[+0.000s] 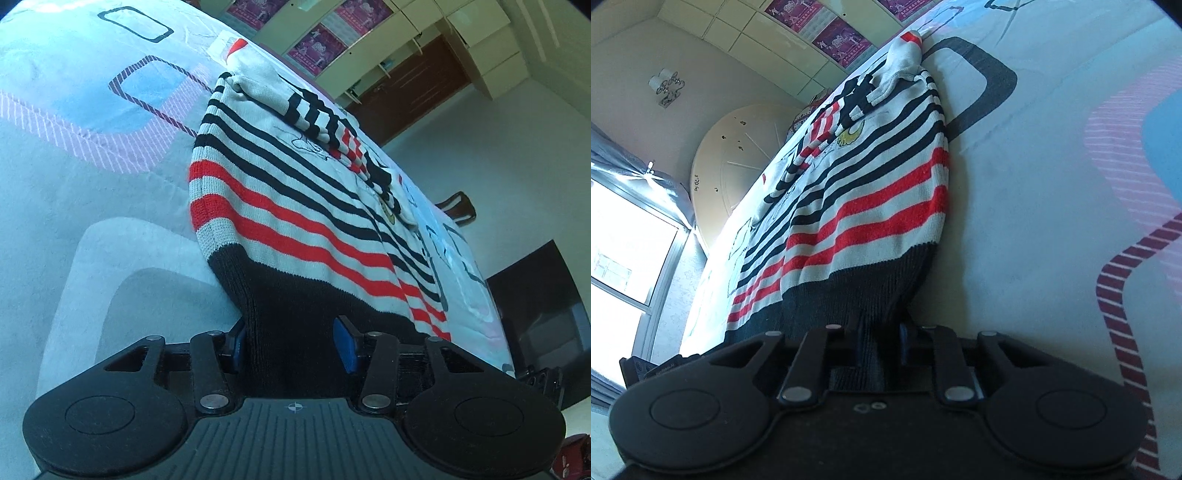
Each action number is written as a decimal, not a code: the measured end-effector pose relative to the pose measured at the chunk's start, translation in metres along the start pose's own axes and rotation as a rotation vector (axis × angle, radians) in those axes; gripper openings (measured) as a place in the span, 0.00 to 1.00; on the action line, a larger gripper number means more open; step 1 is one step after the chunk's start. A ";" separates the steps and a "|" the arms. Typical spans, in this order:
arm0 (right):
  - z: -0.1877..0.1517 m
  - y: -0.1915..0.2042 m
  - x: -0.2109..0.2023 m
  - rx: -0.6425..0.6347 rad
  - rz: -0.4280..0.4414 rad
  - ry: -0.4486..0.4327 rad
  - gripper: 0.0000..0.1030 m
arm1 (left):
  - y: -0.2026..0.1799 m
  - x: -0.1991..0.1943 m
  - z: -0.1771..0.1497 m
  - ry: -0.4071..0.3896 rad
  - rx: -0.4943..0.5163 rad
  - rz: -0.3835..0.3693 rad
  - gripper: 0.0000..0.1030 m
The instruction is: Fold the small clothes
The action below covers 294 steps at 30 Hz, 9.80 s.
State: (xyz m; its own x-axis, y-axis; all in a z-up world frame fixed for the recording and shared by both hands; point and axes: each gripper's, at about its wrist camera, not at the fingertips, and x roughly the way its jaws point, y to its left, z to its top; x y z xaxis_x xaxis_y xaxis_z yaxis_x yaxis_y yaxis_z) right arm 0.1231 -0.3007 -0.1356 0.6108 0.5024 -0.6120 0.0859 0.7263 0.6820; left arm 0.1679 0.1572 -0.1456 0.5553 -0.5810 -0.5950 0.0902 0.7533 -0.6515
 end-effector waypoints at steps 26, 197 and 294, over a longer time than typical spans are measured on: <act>0.007 -0.008 -0.003 -0.005 -0.086 -0.024 0.05 | 0.026 -0.009 -0.008 -0.104 -0.055 0.068 0.06; 0.198 0.066 0.159 -0.481 -0.558 -0.079 0.20 | -0.080 0.163 0.198 -0.080 0.520 0.478 0.51; 0.200 0.155 0.253 -0.618 -0.206 -0.095 0.06 | 0.023 0.185 0.202 -0.474 -0.381 0.167 0.14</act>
State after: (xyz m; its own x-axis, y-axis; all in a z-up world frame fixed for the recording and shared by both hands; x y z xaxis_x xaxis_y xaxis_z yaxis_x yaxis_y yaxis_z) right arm 0.4486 -0.1546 -0.1048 0.6994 0.3011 -0.6482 -0.2421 0.9531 0.1815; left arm 0.4391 0.1294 -0.1755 0.8506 -0.1992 -0.4867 -0.2820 0.6085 -0.7418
